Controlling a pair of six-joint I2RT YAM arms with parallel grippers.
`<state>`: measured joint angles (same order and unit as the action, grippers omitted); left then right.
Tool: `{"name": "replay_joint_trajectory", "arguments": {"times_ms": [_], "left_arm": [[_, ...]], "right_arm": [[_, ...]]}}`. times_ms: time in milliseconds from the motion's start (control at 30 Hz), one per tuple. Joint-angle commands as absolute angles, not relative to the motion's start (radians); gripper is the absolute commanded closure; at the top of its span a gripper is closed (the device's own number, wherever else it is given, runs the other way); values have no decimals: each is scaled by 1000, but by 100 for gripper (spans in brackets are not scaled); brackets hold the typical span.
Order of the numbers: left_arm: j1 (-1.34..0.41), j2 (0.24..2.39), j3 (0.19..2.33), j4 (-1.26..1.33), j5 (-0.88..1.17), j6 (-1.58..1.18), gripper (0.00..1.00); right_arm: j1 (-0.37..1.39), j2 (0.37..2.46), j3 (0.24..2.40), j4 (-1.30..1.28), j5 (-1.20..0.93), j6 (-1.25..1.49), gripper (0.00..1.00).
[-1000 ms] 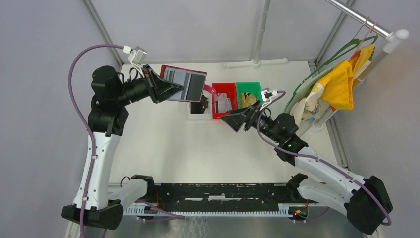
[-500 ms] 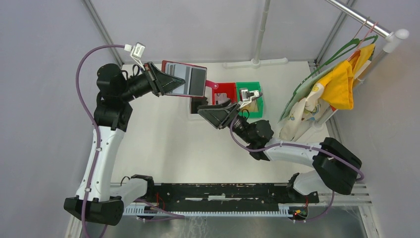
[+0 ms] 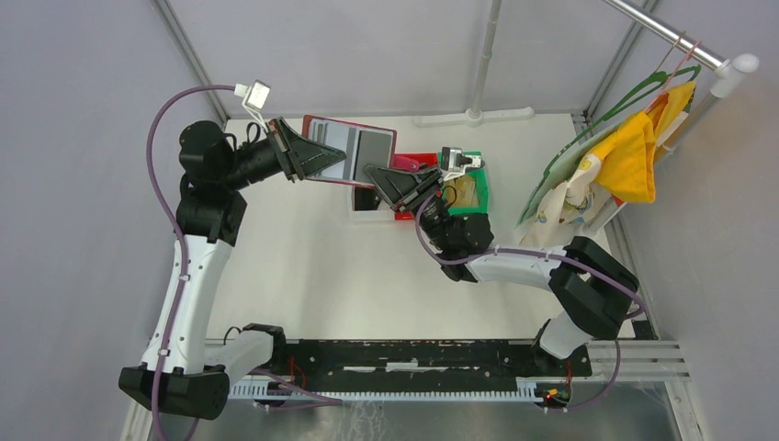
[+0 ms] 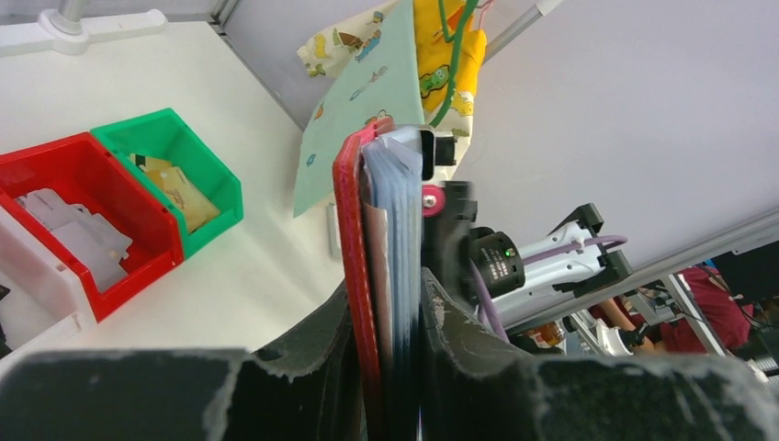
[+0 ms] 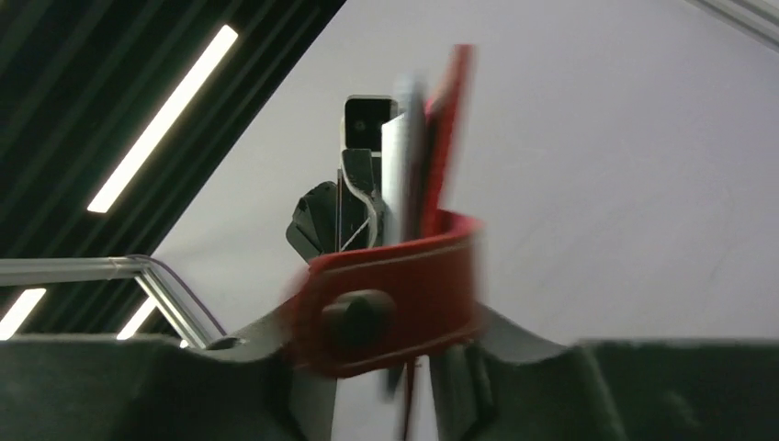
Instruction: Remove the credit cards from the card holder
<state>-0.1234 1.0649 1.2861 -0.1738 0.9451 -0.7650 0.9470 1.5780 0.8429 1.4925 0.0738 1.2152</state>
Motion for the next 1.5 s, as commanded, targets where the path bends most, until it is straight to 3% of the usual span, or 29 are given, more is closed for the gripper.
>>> {"name": "replay_joint_trajectory", "arguments": {"times_ms": [0,67,167,233,300,333,500,700,967,1233,1367,1467], "left_arm": [[-117,1029,1290,-105,995,-796,89],[-116,1032,1310,-172,999,-738,72],[-110,1036,1374,-367,907,-530,41],[-103,1034,1415,-471,841,-375,27],[-89,1053,1495,-582,798,-219,5],[-86,1076,1555,-656,791,-105,1],[-87,1166,1740,-976,951,265,0],[-89,1147,1670,-1137,1076,475,0],[-141,1126,1527,-1249,1146,580,4],[-196,1157,1488,-1381,1183,661,13],[-199,1161,1461,-1384,1190,676,26],[-206,1162,1449,-1392,1198,689,49]], "right_arm": [[952,1589,880,1618,83,1254,78],[950,1560,845,1588,79,1236,99],[922,1478,804,1480,5,1178,100],[881,1425,794,1359,-125,1131,100],[828,1375,819,1169,-284,1057,100],[802,1353,836,1076,-361,986,100],[773,1306,1009,417,-682,556,100],[775,1338,1194,-117,-806,188,100],[837,1408,1397,-370,-865,14,100],[900,1489,1507,-391,-870,11,100],[926,1522,1564,-408,-879,9,100],[931,1541,1597,-410,-895,9,100]]}}
